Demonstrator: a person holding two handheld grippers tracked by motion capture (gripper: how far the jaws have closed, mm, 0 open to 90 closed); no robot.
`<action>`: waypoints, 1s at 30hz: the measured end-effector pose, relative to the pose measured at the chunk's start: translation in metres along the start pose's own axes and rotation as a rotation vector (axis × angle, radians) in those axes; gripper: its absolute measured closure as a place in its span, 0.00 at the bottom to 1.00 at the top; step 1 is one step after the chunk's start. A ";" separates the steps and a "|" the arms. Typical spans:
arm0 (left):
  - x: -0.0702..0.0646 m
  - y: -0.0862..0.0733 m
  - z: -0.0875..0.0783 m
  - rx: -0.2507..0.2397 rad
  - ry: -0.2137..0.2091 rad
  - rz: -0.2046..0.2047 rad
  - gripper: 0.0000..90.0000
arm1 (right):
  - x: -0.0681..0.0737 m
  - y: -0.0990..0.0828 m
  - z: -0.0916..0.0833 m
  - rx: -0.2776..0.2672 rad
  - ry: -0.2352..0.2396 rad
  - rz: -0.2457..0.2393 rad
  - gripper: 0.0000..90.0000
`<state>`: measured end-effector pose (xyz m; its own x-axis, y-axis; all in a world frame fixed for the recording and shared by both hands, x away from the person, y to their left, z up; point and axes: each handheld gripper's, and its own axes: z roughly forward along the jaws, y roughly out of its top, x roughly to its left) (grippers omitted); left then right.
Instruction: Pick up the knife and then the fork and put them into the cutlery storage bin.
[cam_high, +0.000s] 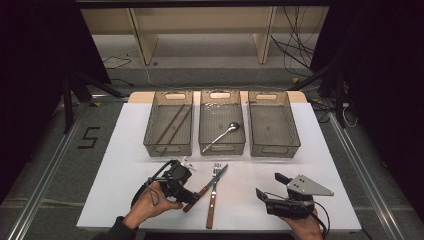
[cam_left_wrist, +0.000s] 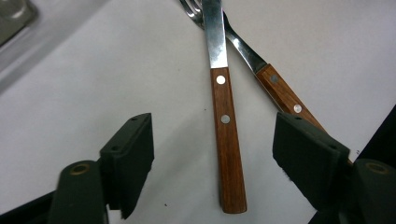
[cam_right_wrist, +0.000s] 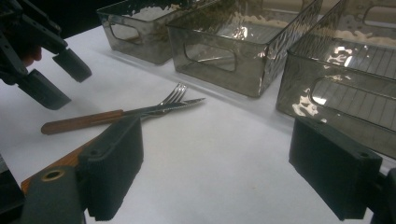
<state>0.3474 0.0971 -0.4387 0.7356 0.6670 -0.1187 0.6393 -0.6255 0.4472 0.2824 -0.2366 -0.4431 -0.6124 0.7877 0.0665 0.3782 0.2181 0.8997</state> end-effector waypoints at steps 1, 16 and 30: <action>-0.001 0.000 0.002 0.010 -0.005 0.001 0.36 | 0.000 0.000 0.000 0.000 -0.002 -0.001 0.20; -0.004 0.008 0.027 0.102 -0.014 0.052 0.61 | 0.001 0.000 -0.002 0.005 -0.008 0.001 0.20; -0.008 0.012 0.034 0.133 -0.001 0.102 0.73 | 0.001 0.000 -0.001 0.003 -0.008 0.001 0.20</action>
<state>0.3566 0.0702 -0.4621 0.7985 0.5968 -0.0795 0.5851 -0.7380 0.3361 0.2808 -0.2366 -0.4426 -0.6063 0.7927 0.0634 0.3809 0.2195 0.8982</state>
